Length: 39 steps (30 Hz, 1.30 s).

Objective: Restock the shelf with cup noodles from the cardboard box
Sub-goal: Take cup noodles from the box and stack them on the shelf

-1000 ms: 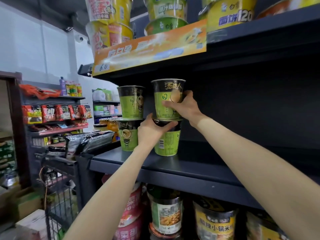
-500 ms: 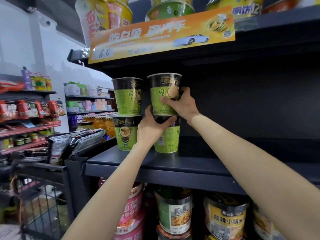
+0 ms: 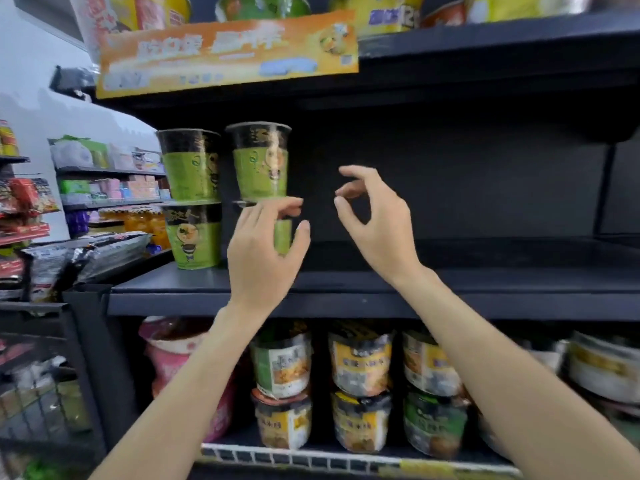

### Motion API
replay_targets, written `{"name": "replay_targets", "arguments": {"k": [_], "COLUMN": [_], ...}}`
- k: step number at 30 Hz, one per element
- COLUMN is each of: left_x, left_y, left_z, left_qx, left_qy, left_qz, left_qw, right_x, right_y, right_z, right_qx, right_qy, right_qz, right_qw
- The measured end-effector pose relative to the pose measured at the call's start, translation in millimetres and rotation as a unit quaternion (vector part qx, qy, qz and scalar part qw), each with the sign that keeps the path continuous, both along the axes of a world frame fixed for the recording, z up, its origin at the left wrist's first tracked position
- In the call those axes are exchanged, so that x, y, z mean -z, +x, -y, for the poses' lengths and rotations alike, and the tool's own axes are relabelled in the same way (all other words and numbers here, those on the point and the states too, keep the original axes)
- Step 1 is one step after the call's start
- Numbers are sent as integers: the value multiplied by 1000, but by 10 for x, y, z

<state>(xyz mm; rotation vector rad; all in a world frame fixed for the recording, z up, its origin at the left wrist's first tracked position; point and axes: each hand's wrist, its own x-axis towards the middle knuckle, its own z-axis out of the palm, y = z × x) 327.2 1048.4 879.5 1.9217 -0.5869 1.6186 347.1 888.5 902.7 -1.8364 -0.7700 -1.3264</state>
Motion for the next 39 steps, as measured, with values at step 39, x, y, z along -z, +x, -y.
{"name": "replay_targets", "arguments": {"k": [39], "left_x": [6246], "left_y": [-2344], "left_z": [8621], "left_qx": [239], "left_qy": [380], "left_qz": [-732], "left_qw": [512], "right_x": [6037], "right_y": [-5116], "right_z": [8075], "right_qx": [439], "right_qy": [89], "right_qz": [-744], "right_qw": [495]}}
